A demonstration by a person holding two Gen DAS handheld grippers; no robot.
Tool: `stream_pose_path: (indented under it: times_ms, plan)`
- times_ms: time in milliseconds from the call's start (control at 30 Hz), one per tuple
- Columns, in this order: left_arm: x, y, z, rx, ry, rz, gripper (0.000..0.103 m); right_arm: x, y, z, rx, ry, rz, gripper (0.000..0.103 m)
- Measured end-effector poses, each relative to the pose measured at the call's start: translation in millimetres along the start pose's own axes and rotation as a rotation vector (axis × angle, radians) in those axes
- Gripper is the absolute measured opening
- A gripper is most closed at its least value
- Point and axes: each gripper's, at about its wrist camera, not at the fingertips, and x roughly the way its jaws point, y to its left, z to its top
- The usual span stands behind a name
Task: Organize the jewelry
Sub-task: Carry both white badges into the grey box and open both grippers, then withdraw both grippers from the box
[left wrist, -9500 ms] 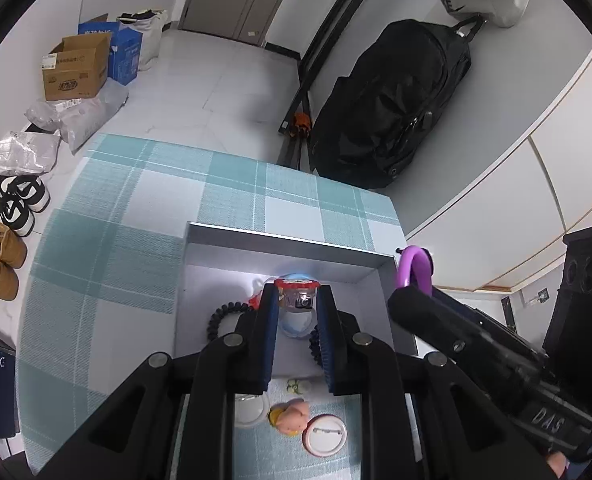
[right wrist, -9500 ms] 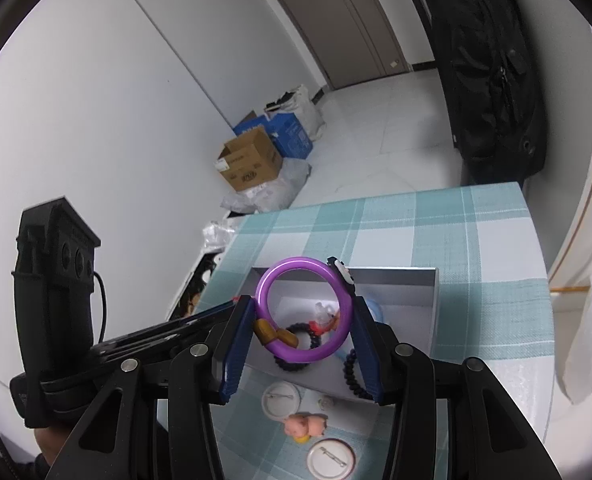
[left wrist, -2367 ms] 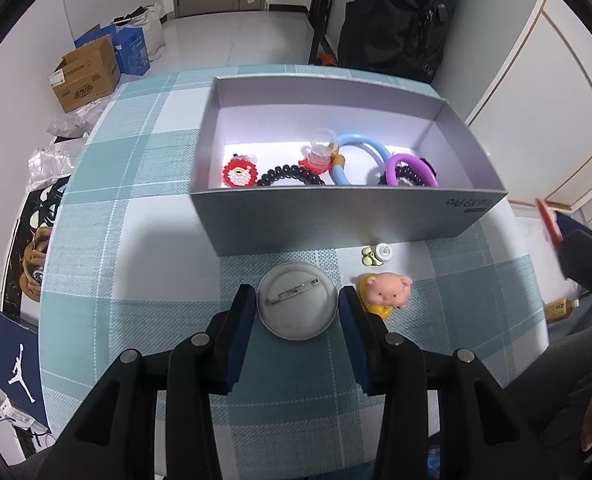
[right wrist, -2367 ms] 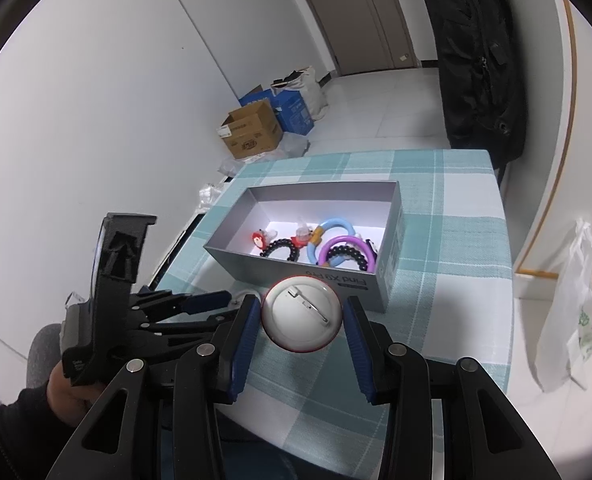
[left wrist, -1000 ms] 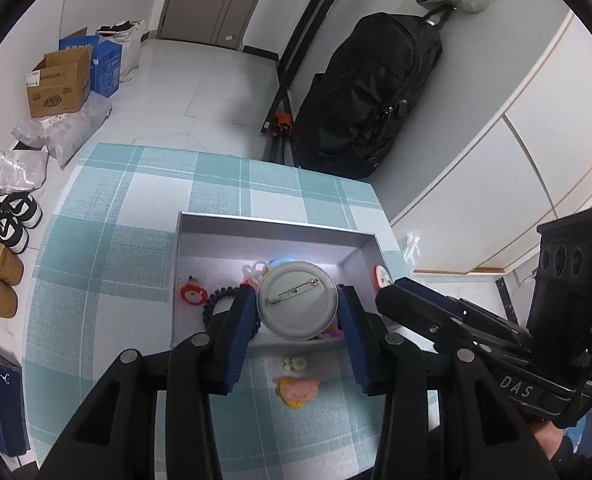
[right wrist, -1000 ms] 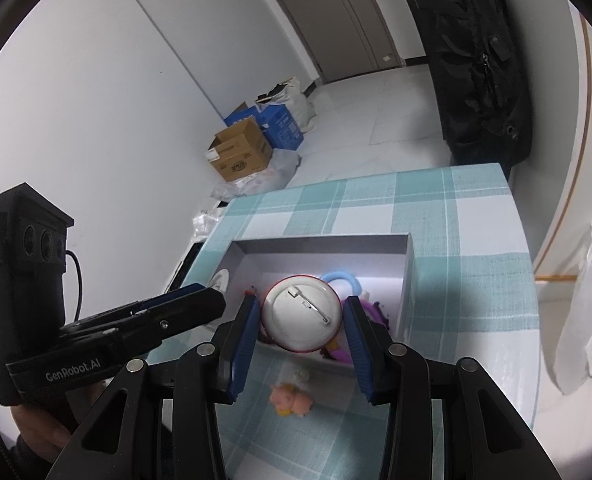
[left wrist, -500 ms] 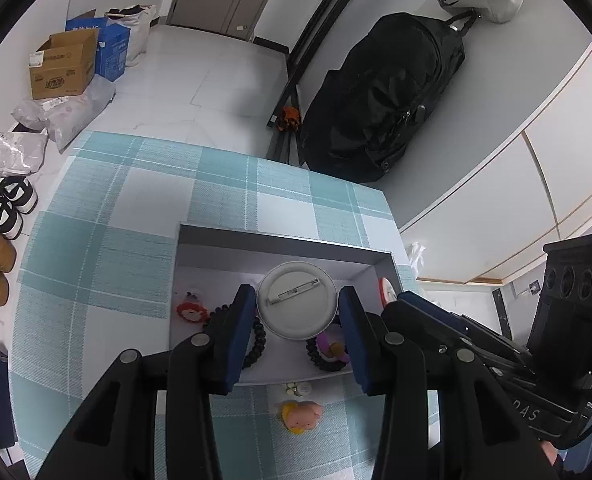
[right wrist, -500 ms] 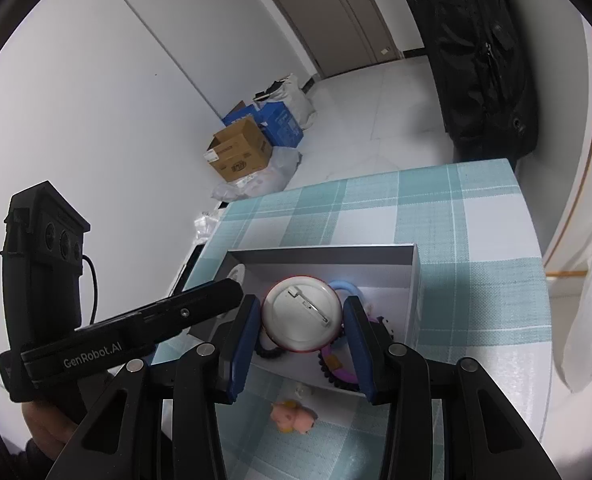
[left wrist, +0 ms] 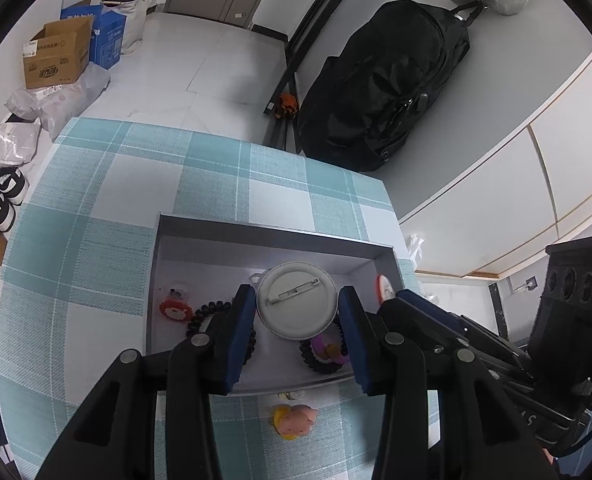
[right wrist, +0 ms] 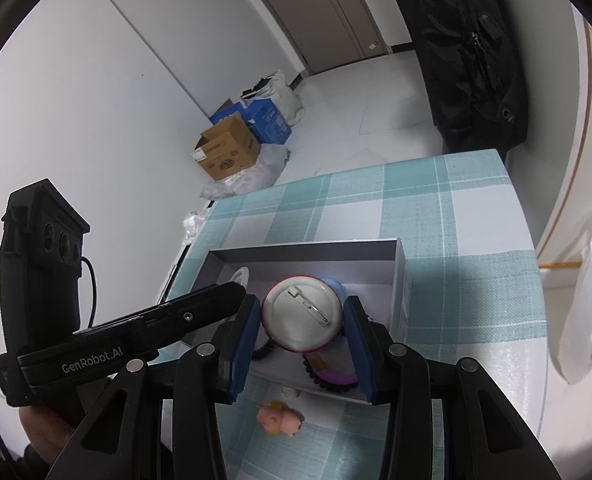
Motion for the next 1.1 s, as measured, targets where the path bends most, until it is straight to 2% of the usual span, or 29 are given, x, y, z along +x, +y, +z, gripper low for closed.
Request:
stream_pose_path:
  times_ms: [200, 267, 300, 433, 633, 1100]
  plan:
    - [8, 5, 2, -0.048, 0.028, -0.010, 0.038, -2, -2, 2, 0.009, -0.025, -0.033, 0.044]
    - [12, 7, 1, -0.062, 0.063, 0.006, 0.039, -1, -2, 1, 0.009, -0.019, -0.036, 0.056]
    - [11, 6, 1, -0.052, 0.061, 0.011, 0.040, -1, -2, 0, 0.008, -0.017, -0.040, 0.057]
    - [-2, 4, -3, -0.032, 0.009, 0.013, 0.060, -7, -3, -2, 0.005, -0.034, -0.039, 0.056]
    - [-8, 8, -6, -0.038, -0.007, 0.008, 0.061, -19, -9, -3, 0.021, -0.069, -0.050, 0.058]
    - [-27, -6, -21, 0.056, -0.075, 0.124, 0.061, -38, 5, -10, -0.047, -0.121, -0.040, 0.067]
